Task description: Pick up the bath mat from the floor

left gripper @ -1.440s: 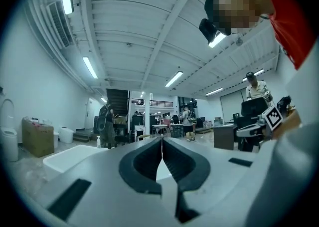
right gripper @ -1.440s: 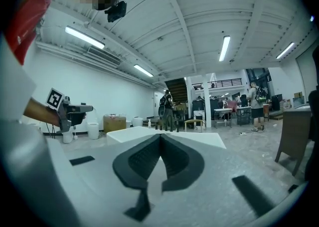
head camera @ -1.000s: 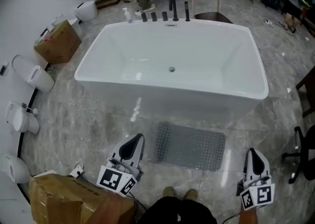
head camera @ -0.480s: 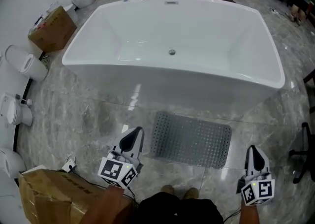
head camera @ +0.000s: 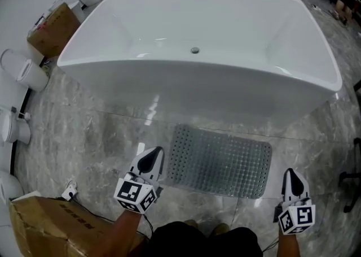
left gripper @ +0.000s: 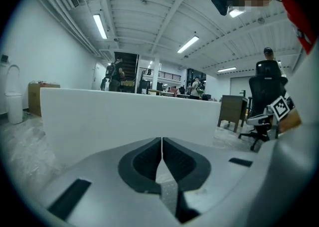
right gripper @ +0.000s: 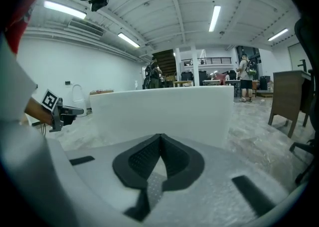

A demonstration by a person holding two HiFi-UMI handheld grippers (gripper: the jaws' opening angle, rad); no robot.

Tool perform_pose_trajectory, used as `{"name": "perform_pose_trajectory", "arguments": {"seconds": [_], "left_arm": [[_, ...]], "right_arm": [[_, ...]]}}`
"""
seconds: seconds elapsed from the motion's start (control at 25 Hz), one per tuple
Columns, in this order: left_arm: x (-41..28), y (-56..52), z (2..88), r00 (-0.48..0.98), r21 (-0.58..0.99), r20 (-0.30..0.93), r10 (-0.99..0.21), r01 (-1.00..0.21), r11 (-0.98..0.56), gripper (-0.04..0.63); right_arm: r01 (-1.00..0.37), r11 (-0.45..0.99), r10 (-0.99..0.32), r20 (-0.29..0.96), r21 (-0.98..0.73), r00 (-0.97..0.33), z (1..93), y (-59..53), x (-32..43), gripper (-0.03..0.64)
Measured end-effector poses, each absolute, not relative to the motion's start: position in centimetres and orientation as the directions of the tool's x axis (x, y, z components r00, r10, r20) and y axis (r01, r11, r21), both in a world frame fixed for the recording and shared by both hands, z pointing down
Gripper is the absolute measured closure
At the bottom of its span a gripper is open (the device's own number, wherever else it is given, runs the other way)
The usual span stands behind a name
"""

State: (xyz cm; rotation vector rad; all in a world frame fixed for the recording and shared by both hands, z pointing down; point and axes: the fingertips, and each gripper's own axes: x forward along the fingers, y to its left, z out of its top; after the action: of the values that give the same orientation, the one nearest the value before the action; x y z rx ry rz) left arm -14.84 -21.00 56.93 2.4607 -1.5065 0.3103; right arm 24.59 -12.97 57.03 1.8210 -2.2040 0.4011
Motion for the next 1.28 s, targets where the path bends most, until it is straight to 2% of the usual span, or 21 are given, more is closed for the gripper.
{"name": "perform_pose_trajectory", "arguments": {"seconds": [0.4,1.28], "left_arm": [[-16.2,-21.9,70.1,0.41,0.089,0.406,-0.817,-0.907,-0.411,0.581],[-18.7,-22.5,87.8,0.393,0.113,0.556,-0.732,-0.909,-0.402,0.578]], "right_arm": [[-0.984,0.172,-0.886,0.429,-0.047,-0.175,69.5,-12.8,26.0,0.614],[-0.993,0.109,-0.84,0.53,-0.042,-0.115,87.6,-13.2,30.1,0.6]]}}
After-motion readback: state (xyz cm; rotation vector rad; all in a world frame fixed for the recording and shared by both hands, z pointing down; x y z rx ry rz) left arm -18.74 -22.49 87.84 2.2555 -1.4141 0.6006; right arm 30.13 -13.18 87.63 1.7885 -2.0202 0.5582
